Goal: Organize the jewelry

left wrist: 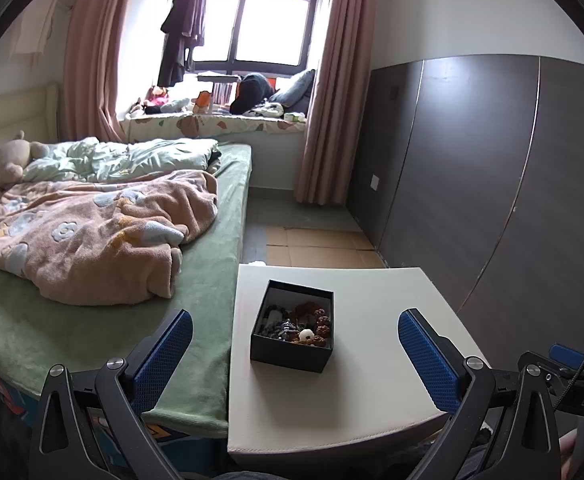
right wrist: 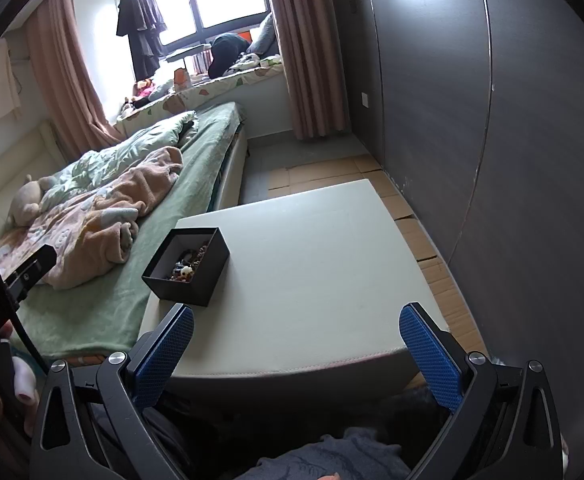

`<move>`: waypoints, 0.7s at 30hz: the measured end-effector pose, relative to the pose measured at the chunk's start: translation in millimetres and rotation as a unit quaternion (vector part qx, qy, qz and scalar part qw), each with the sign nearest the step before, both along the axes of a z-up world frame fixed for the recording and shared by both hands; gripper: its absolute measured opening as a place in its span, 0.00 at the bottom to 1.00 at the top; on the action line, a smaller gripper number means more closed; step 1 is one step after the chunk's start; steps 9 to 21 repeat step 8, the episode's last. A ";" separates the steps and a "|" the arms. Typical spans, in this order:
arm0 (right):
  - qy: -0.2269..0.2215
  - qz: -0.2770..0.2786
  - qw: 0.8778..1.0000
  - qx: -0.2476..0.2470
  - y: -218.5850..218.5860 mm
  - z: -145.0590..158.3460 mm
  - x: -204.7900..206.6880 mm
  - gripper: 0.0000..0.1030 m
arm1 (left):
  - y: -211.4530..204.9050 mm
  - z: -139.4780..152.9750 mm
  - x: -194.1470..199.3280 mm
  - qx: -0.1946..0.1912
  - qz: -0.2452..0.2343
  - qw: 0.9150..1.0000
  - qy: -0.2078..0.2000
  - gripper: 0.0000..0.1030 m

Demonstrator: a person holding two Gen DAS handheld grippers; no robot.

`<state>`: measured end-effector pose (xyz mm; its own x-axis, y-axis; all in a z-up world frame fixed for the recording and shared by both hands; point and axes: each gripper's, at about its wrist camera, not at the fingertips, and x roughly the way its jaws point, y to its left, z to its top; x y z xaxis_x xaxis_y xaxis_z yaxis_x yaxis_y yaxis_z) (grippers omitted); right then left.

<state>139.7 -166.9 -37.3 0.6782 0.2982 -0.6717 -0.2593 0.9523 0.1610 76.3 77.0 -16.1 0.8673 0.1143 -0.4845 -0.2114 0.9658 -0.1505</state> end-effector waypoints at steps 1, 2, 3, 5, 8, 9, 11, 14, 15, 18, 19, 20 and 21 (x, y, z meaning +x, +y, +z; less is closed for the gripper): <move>0.000 0.000 1.000 0.001 -0.2 -0.1 -0.2 1.00 | -0.1 0.1 -0.4 0.001 0.000 1.000 0.000 1.00; 0.001 -0.001 1.000 0.002 -0.6 -0.5 -0.5 1.00 | -0.3 0.4 -1.0 0.003 0.000 1.000 0.000 1.00; 0.001 -0.001 1.000 0.002 -0.7 -0.4 -0.2 1.00 | -1.4 0.1 -0.3 0.005 -0.001 1.000 -0.001 1.00; 0.003 -0.003 1.000 0.003 -1.0 -1.3 -0.9 1.00 | -2.6 0.5 -0.7 0.009 -0.002 1.000 -0.002 1.00; 0.005 -0.005 1.000 0.002 -1.5 -2.4 -0.3 1.00 | -4.4 0.2 -0.2 0.012 -0.003 1.000 -0.003 1.00; 0.005 -0.005 1.000 0.002 -1.5 -2.4 -0.3 1.00 | -4.4 0.2 -0.2 0.012 -0.003 1.000 -0.003 1.00; 0.005 -0.005 1.000 0.002 -1.5 -2.4 -0.3 1.00 | -4.4 0.2 -0.2 0.012 -0.003 1.000 -0.003 1.00; 0.005 -0.005 1.000 0.002 -1.5 -2.4 -0.3 1.00 | -4.4 0.2 -0.2 0.012 -0.003 1.000 -0.003 1.00; 0.005 -0.005 1.000 0.002 -1.5 -2.4 -0.3 1.00 | -4.4 0.2 -0.2 0.012 -0.003 1.000 -0.003 1.00; 0.005 -0.005 1.000 0.002 -1.5 -2.4 -0.3 1.00 | -4.4 0.2 -0.2 0.012 -0.003 1.000 -0.003 1.00; 0.005 -0.005 1.000 0.002 -1.5 -2.4 -0.3 1.00 | -4.4 0.2 -0.2 0.012 -0.003 1.000 -0.003 1.00; 0.005 -0.005 1.000 0.002 -1.5 -2.4 -0.3 1.00 | -4.4 0.2 -0.2 0.012 -0.003 1.000 -0.003 1.00; 0.005 -0.005 1.000 0.002 -1.5 -2.4 -0.3 1.00 | -4.4 0.2 -0.2 0.012 -0.003 1.000 -0.003 1.00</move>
